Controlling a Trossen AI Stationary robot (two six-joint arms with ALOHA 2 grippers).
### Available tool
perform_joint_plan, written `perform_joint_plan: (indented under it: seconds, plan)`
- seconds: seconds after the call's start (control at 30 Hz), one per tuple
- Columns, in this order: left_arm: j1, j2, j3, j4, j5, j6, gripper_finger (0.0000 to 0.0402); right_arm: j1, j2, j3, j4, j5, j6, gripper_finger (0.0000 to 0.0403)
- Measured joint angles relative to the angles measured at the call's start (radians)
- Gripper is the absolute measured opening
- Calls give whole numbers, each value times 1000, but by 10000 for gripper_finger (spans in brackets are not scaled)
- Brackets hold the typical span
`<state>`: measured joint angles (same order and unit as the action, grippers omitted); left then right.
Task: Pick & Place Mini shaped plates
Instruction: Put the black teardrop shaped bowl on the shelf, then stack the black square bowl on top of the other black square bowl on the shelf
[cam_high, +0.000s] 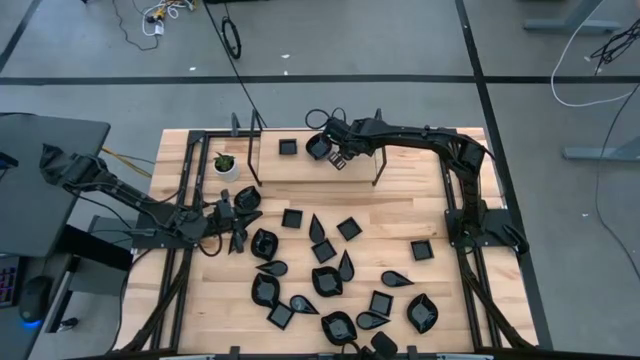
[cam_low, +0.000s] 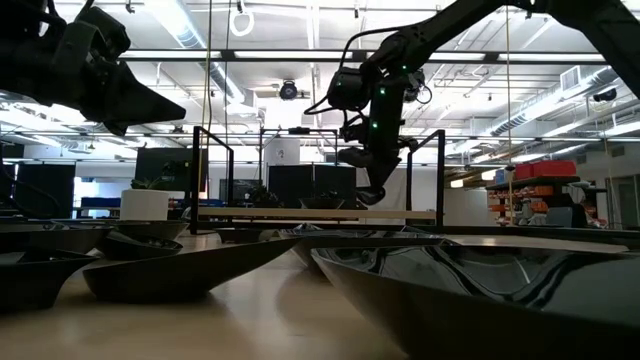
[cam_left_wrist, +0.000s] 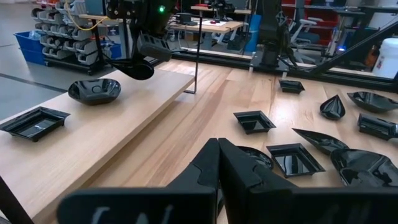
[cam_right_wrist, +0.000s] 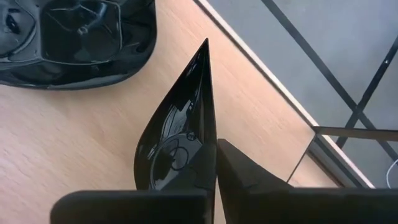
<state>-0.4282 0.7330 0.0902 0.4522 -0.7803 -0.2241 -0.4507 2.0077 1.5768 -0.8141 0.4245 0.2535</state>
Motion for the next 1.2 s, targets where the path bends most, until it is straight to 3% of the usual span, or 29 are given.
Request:
perform_joint_plan:
  seconds: [0.6,0.87,1.2]
  plan:
    - [0,0,0,1,0,0,7,-19,46,-2,10,-21,50,13]
    - [0,0,0,1,0,0,7,-21,46,-2,-2,29,109,16]
    - [0,0,0,0,0,0,7,-22,47,-3,-6,29,120,110]
